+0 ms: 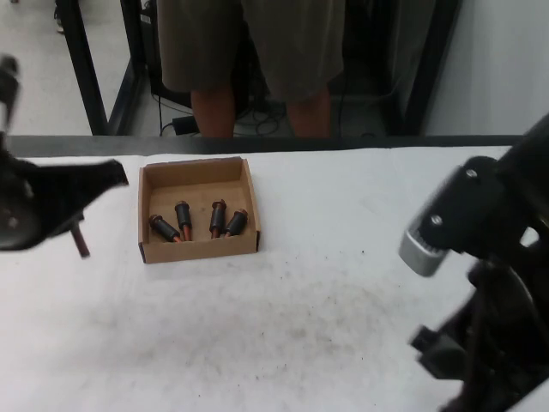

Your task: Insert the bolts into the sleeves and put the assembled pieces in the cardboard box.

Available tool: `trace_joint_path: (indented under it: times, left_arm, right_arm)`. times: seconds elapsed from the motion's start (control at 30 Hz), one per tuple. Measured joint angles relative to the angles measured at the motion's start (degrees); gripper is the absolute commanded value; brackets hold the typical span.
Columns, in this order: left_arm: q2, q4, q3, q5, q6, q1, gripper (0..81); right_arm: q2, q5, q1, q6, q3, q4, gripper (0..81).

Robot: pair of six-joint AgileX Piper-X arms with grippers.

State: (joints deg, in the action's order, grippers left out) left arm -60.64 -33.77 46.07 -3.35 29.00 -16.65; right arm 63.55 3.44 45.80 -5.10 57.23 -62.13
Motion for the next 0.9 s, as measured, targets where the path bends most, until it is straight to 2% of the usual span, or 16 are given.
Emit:
trace_joint_path:
  times: [0.13, 0.23, 0.4, 0.53, 0.73, 0.9]
  left_arm:
    - [5.0, 2.5, 0.0, 4.9, -5.5, 0.0, 0.8]
    - [9.4, 6.1, -0.5, 11.3, -9.9, 0.0, 0.8]
    - [11.8, 10.1, -2.1, 17.9, -11.1, 0.0, 0.8]
    - [12.0, 13.6, -4.0, 24.1, -11.1, 0.0, 0.8]
    - [12.0, 16.3, -4.3, 27.6, -9.7, 0.0, 0.8]
    - [12.0, 16.3, -4.3, 28.9, -9.7, 0.0, 0.8]
  right_arm:
    - [1.4, 4.5, 0.0, 0.6, 0.0, 6.3, 0.0]
    - [4.1, 9.9, 0.0, 2.9, 0.0, 13.3, 0.0]
    - [12.2, 16.7, 0.0, 7.5, -0.2, 29.9, 0.0]
    - [15.7, 21.0, 0.0, 11.9, -0.2, 38.5, 0.0]
    - [19.7, 23.7, 0.0, 19.9, -0.2, 52.3, 0.0]
    - [20.3, 23.9, 0.0, 22.1, -0.2, 57.1, 0.0]
